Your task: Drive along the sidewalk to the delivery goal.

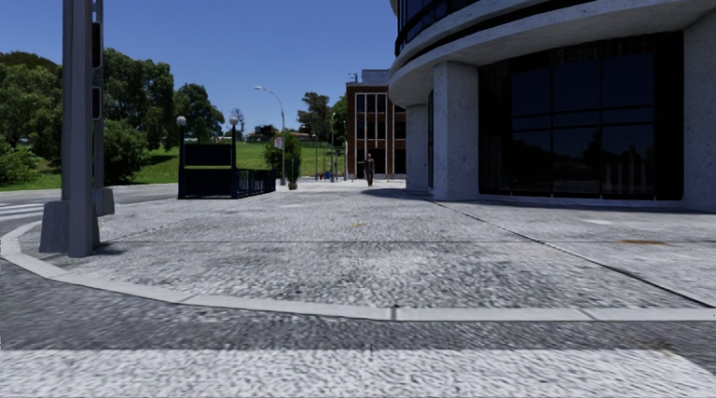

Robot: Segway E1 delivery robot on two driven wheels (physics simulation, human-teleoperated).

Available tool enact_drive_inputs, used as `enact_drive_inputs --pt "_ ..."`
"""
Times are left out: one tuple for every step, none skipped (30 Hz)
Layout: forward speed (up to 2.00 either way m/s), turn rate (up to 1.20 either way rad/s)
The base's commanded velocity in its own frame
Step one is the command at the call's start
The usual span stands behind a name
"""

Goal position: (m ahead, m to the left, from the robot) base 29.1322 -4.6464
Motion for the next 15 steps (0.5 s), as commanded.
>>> enact_drive_inputs --pt "2.0 0.0" --pt "2.0 0.0" --pt "2.0 0.0" --pt "2.0 0.0" --pt "2.0 0.0" --pt "2.0 0.0" --pt "2.0 0.0" --pt "2.0 0.0" --pt "2.0 0.0" --pt "2.0 0.0" --pt "2.0 0.0" --pt "2.0 0.0" --pt "2.0 0.0" --pt "2.0 0.0" --pt "2.0 0.0"
